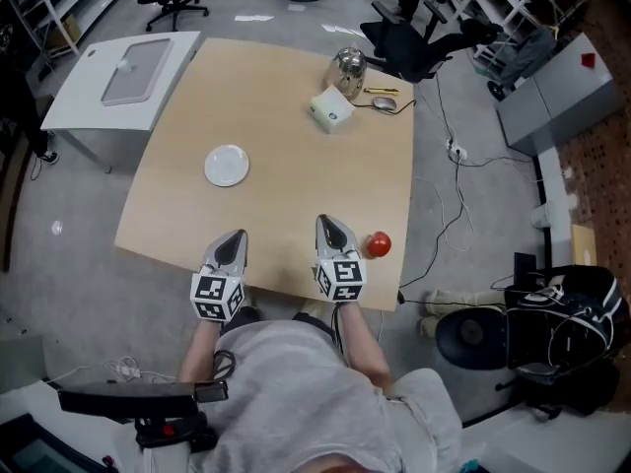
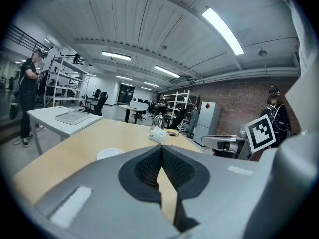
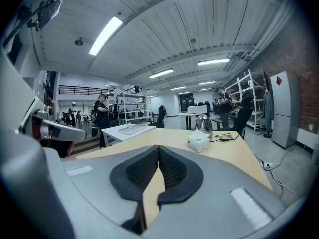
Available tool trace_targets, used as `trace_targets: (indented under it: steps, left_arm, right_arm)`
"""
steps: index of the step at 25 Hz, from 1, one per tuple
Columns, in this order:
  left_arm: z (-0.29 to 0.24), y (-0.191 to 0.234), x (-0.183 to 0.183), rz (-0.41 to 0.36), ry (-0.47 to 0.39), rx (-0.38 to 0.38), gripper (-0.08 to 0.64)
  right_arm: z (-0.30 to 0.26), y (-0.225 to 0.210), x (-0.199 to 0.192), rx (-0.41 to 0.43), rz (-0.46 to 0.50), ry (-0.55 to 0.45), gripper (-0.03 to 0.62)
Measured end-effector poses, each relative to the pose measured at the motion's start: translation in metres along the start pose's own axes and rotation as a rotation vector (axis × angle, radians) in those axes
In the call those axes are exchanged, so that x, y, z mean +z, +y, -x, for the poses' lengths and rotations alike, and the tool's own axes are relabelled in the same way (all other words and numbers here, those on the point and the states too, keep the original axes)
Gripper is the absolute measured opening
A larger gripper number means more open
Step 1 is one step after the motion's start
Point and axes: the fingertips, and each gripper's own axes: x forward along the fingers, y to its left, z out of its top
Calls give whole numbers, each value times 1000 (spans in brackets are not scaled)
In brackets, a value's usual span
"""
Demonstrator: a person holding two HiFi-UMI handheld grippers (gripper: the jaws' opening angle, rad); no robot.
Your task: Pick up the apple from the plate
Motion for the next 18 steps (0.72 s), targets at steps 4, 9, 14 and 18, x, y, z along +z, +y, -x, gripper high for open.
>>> trace_targets:
  steps: [4, 9, 14, 18]
  left_arm:
    - [9, 11, 3, -2, -8, 33, 18]
    - [22, 22, 6, -3, -20, 71, 18]
    - [25, 29, 9, 0, -32, 98, 18]
    - [24, 33, 8, 1, -35, 108, 18]
  right_arm:
    - [-6, 16, 4, 40, 7, -2, 8]
    - [-11, 36, 7, 103, 22, -6, 7]
    - [-12, 44, 5, 135, 37, 1, 6]
    - [-9, 47, 1, 150, 35, 3, 6]
